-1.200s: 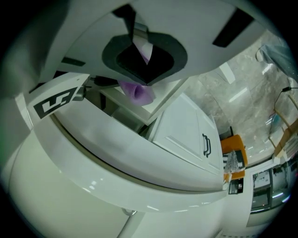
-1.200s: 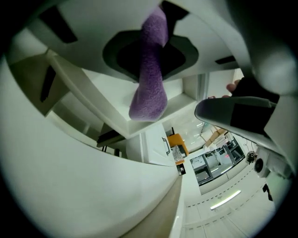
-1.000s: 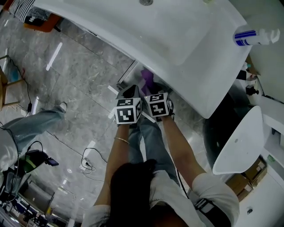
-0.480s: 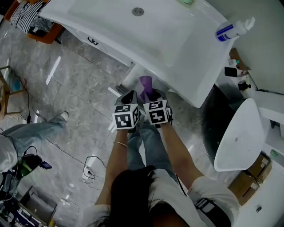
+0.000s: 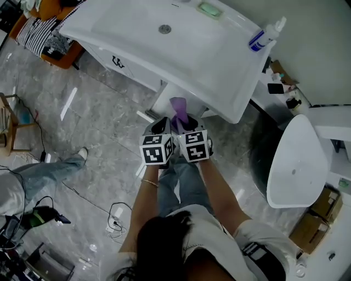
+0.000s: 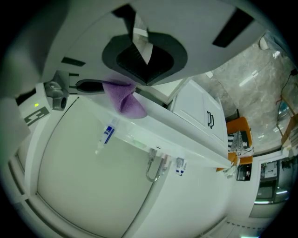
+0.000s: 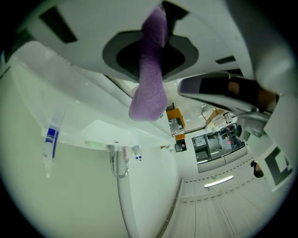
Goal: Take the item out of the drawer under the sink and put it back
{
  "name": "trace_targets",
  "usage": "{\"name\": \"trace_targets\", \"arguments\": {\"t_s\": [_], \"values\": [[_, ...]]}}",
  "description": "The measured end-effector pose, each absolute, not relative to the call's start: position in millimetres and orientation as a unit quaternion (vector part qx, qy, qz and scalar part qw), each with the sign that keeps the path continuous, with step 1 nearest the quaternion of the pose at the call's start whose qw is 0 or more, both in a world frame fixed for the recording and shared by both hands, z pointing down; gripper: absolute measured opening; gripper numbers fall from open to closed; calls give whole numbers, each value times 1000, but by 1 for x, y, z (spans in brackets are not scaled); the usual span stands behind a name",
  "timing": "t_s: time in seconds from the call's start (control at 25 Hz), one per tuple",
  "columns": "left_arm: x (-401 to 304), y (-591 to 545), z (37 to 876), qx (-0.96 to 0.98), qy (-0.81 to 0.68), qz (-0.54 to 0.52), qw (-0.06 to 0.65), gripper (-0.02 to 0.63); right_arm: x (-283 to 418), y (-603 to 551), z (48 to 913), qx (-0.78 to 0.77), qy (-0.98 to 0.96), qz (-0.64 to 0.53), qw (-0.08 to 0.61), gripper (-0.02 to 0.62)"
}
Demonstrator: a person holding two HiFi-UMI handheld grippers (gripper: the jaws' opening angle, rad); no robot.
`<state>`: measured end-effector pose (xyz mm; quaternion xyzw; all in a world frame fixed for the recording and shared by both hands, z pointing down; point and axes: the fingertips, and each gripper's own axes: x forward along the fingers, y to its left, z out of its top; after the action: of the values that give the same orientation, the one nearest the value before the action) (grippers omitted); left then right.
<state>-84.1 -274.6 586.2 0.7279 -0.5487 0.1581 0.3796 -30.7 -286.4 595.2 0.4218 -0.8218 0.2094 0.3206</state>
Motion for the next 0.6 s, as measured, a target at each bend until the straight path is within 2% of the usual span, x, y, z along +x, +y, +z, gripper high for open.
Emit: {"name": "trace_targets", "arguments": {"t_s": [0.6], "values": [[-93,-234,459,767,-570,91,280,3,-20,-245,456,475,-837,119,244,86]]}}
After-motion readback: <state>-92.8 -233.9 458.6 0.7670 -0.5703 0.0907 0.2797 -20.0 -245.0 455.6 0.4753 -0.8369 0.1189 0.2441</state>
